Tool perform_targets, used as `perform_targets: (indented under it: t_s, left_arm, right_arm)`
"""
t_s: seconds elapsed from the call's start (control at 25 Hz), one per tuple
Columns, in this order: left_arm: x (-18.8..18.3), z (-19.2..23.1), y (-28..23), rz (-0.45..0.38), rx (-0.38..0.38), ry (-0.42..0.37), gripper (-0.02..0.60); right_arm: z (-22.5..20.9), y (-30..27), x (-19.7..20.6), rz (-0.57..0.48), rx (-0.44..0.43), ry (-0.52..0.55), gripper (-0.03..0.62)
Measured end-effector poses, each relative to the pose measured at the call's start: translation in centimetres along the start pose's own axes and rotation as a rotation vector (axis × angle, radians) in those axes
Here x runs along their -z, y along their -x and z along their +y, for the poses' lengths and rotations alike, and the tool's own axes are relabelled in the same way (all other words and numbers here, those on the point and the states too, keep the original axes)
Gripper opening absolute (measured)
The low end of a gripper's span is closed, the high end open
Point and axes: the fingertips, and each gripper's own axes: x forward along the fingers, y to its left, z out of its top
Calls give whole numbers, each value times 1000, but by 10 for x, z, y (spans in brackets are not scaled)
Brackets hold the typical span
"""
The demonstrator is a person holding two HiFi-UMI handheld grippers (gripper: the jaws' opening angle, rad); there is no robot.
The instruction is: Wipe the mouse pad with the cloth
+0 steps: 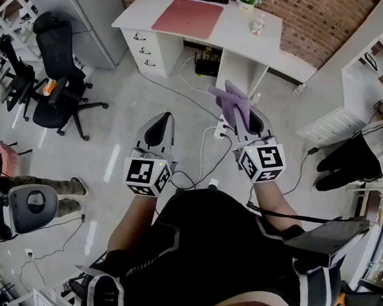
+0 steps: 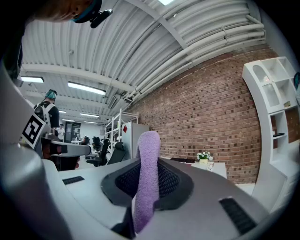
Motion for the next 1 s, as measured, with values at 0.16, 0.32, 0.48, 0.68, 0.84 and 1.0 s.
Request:
perform_targets:
  t_s: [0.16,0.32,0.48,0.68,0.84,1.0]
  left_arm:
    - [4,3,-2,15,-28,-16,3]
    - [6,10,-1,23,-56,-7,3]
    - [3,12,0,18,-63,-4,3]
    - [6,13,0,25,-67,-7,3]
    - [8,20,5,33,-69,-6,3]
    - [10,33,11,33,-69,-3,3]
  right_arm:
    - [-6,1,2,2,18,-11,60]
    - [-5,0,0,0,21,-12,60]
    - [-4,1,0,1,24,-22,60]
    - [-3,-1,3,1,15,-28,60]
    - [2,-7,4,-4,-1,-69,61]
    - [12,-16,6,4,1,-66,61]
